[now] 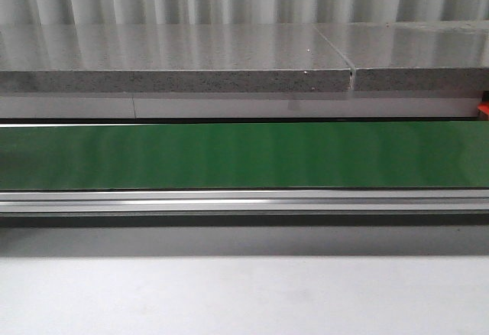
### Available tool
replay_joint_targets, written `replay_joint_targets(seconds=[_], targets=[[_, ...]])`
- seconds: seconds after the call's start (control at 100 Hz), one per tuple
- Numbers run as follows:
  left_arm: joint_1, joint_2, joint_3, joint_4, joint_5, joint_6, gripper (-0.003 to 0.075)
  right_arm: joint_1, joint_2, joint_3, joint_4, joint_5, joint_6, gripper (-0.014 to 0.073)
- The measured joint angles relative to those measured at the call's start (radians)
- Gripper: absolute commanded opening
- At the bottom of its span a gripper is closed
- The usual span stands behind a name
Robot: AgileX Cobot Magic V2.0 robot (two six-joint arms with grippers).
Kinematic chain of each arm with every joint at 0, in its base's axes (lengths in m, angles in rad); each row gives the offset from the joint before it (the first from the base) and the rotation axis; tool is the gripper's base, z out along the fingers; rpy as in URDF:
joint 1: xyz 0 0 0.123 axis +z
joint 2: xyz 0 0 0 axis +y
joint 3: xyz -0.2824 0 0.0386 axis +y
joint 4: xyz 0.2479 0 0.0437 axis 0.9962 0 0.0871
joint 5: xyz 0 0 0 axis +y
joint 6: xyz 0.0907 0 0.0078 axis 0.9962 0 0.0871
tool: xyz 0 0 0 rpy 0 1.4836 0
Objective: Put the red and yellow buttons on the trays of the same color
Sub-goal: 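Open the left gripper and move it to the yellow push button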
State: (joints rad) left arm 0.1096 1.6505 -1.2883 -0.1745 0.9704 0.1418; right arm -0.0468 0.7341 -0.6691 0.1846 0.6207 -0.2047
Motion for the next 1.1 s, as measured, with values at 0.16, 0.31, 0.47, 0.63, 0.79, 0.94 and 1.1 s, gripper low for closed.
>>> replay_joint_targets(seconds=[0.16, 0.31, 0.47, 0.63, 0.79, 0.94, 1.1], targets=[[0.0, 0.0, -0.07, -0.001, 0.008, 0.002, 0.0629, 0.0, 0.0, 0.0, 0.0, 0.0, 0.0, -0.0069], [0.017, 0.0, -0.174, -0.007, 0.012, 0.004, 0.0629, 0.0, 0.0, 0.0, 0.0, 0.0, 0.0, -0.0069], [0.101, 0.0, -0.227, -0.009, -0.006, 0.004, 0.0629, 0.0, 0.0, 0.0, 0.0, 0.0, 0.0, -0.0069], [0.224, 0.041, -0.231, -0.014, -0.01, -0.012, 0.0628, 0.0, 0.0, 0.0, 0.0, 0.0, 0.0, -0.0069], [0.295, 0.125, -0.231, -0.022, -0.044, -0.014, 0.0627, 0.0, 0.0, 0.0, 0.0, 0.0, 0.0, -0.0069], [0.329, 0.205, -0.237, -0.03, -0.082, -0.014, 0.0627, 0.0, 0.0, 0.0, -0.002, 0.0, 0.0, -0.0069], [0.345, 0.298, -0.275, -0.031, -0.09, -0.014, 0.0627, 0.0, -0.002, 0.0, -0.002, 0.0, 0.0, -0.0069]])
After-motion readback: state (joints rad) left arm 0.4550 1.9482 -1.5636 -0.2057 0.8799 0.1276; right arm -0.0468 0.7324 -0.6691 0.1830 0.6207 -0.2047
